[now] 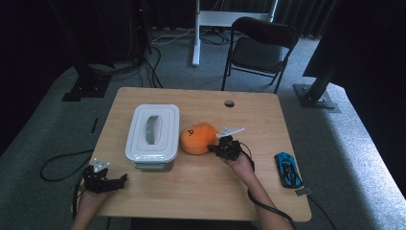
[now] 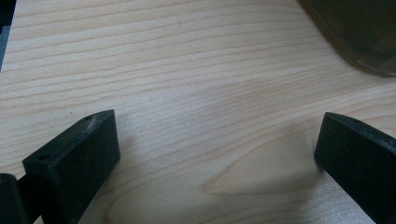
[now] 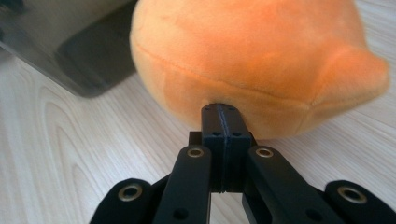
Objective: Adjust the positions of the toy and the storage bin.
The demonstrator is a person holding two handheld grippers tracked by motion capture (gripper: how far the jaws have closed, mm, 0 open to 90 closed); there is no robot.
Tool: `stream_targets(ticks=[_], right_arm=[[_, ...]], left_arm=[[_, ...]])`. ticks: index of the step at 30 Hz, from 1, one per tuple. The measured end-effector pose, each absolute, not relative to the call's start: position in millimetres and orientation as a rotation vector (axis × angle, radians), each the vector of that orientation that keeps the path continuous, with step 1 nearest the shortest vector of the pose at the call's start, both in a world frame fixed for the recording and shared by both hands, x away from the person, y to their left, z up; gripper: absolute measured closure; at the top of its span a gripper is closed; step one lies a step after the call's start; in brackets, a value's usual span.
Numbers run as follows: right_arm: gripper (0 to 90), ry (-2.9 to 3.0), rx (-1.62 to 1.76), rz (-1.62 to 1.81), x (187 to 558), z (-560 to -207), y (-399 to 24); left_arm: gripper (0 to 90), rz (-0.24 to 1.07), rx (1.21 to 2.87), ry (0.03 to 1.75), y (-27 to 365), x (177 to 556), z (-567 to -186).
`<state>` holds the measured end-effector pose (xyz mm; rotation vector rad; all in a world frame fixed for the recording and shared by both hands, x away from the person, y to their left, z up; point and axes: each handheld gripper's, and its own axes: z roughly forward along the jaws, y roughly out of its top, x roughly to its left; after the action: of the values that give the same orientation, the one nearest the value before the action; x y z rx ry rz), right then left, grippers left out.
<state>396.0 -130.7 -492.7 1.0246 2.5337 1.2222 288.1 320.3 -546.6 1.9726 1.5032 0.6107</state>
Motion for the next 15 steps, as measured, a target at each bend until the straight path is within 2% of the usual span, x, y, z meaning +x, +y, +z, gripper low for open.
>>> stream_targets(ticks=[6,11,15], right_arm=[[90.0,2.575,0.995,1.252,390,-494,-120],[88.7,2.512,1.046,1.236,388,-487,-140],[79.8,2.437,1.106,1.250,392,-476,-162]], left_arm=[[0.5,0.611,1.973,1.503,320,288,-547],[0.5,0.611,1.972,1.503,320,288,-547],[0.5,0.611,1.972,1.503,320,288,-547]])
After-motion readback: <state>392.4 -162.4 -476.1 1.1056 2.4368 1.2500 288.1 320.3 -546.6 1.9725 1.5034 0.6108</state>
